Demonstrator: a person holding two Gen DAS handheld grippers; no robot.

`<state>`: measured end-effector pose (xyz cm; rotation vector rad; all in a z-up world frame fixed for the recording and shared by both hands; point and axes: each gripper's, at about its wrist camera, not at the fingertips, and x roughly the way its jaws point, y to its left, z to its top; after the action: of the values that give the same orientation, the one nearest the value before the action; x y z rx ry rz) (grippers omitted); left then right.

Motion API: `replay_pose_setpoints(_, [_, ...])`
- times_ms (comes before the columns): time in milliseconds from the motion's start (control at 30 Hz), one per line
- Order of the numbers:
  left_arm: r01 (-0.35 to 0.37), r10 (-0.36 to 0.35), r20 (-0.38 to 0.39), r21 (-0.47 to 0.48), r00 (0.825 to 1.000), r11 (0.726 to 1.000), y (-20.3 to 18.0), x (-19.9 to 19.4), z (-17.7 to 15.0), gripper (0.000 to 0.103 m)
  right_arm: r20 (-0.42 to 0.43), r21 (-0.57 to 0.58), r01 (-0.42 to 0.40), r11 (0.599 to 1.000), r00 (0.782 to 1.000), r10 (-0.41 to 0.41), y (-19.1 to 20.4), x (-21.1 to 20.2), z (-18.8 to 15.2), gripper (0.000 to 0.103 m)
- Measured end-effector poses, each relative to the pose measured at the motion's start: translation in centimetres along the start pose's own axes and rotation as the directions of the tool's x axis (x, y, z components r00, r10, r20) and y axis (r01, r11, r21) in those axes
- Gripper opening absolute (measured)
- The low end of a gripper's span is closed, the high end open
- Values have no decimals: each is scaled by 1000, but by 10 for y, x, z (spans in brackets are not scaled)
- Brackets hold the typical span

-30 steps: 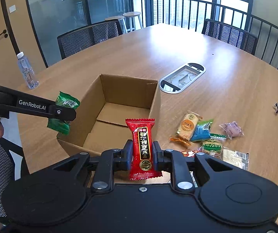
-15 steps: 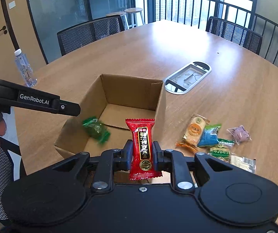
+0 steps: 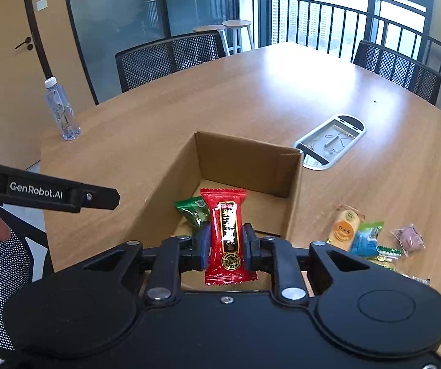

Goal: Organize snacks
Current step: 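Carry both packets over the cardboard box and release them inside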

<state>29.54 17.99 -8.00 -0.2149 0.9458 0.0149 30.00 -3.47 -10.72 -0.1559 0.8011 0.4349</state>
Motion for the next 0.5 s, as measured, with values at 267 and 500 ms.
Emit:
replay_pose_setpoints(267, [9,-9,-9,-35,1000,999,2,-4,-3,85,22,-4,43,999,999,-43,-2,-14,-5,68])
replay_pose_setpoints(500, [37,-37,-5,-20,999,999,-15,-6,-5,97,38,41,98,994,994,-99,-21,-38,-17,85])
